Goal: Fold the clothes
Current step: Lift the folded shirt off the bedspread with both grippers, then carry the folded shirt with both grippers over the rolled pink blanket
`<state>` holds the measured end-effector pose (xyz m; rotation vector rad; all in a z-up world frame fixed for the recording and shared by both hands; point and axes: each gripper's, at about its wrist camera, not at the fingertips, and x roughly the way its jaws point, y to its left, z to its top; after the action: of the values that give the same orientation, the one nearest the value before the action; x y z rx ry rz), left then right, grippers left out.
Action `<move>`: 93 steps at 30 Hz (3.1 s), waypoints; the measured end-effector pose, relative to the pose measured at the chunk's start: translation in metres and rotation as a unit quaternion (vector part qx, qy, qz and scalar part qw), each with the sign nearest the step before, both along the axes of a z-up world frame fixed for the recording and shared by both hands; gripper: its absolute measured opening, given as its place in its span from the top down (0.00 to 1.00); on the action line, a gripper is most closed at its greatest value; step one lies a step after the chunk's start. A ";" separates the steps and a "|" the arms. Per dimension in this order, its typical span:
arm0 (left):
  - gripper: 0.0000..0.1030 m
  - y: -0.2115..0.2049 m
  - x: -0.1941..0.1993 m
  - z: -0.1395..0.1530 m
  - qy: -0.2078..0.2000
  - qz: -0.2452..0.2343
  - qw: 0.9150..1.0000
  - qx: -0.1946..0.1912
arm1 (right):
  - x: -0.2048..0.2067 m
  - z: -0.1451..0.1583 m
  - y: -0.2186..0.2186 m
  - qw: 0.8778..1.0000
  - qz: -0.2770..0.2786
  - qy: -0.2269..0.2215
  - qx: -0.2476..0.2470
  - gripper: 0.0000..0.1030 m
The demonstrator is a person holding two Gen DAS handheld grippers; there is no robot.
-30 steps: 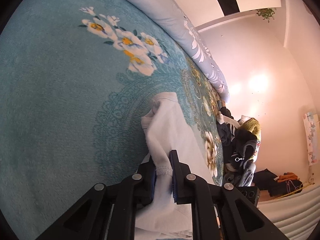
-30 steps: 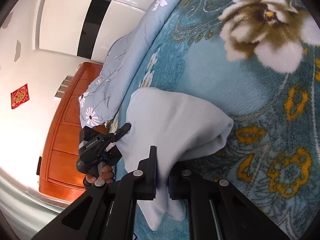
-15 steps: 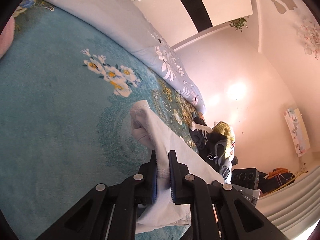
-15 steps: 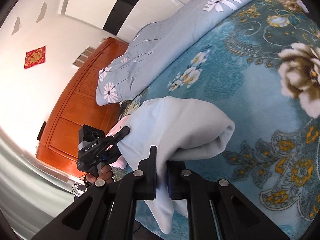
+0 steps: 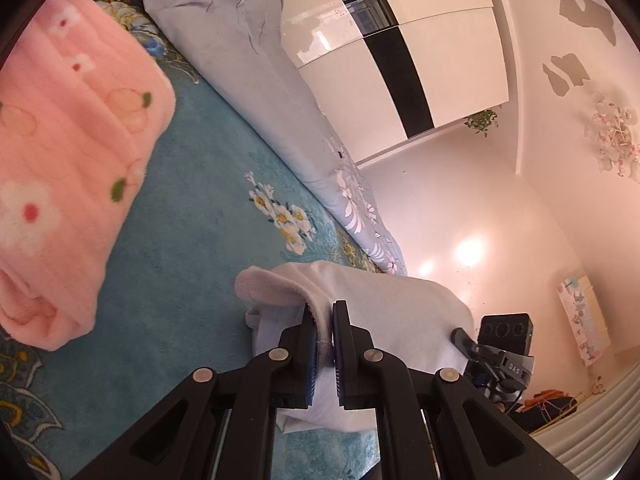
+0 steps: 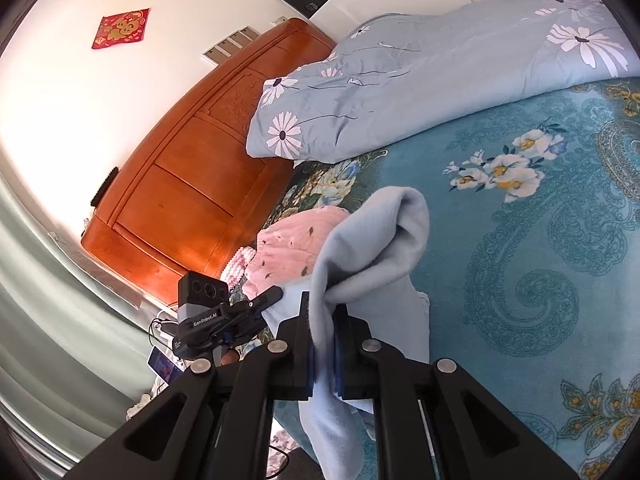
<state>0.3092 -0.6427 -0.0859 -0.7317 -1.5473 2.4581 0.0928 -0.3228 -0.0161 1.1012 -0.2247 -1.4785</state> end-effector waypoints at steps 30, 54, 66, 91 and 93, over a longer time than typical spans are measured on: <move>0.56 0.134 -0.157 -0.083 -0.188 -0.137 0.970 -0.075 | -0.127 -0.152 0.190 0.978 -0.127 -0.165 0.013 0.93; 0.88 0.145 -0.163 -0.078 -0.107 -0.144 0.984 0.015 | -0.105 -0.126 0.167 0.987 -0.087 -0.134 -0.003 0.94; 0.88 0.072 -0.087 0.015 0.013 -0.087 0.996 0.009 | -0.058 0.002 0.081 0.999 0.008 -0.037 -0.039 0.94; 0.88 -0.265 0.090 0.084 -0.096 0.128 0.978 -0.130 | 0.054 -0.009 -0.316 0.974 0.215 -0.048 -0.061 0.94; 0.88 -0.277 0.088 0.056 -0.115 0.131 0.978 -0.115 | 0.059 -0.029 -0.324 0.975 0.211 -0.042 -0.048 0.94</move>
<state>0.3977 -0.9200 -0.0302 -0.9336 -1.5374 2.8718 0.1523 -0.6471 -0.0448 1.0576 -0.1102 -1.0342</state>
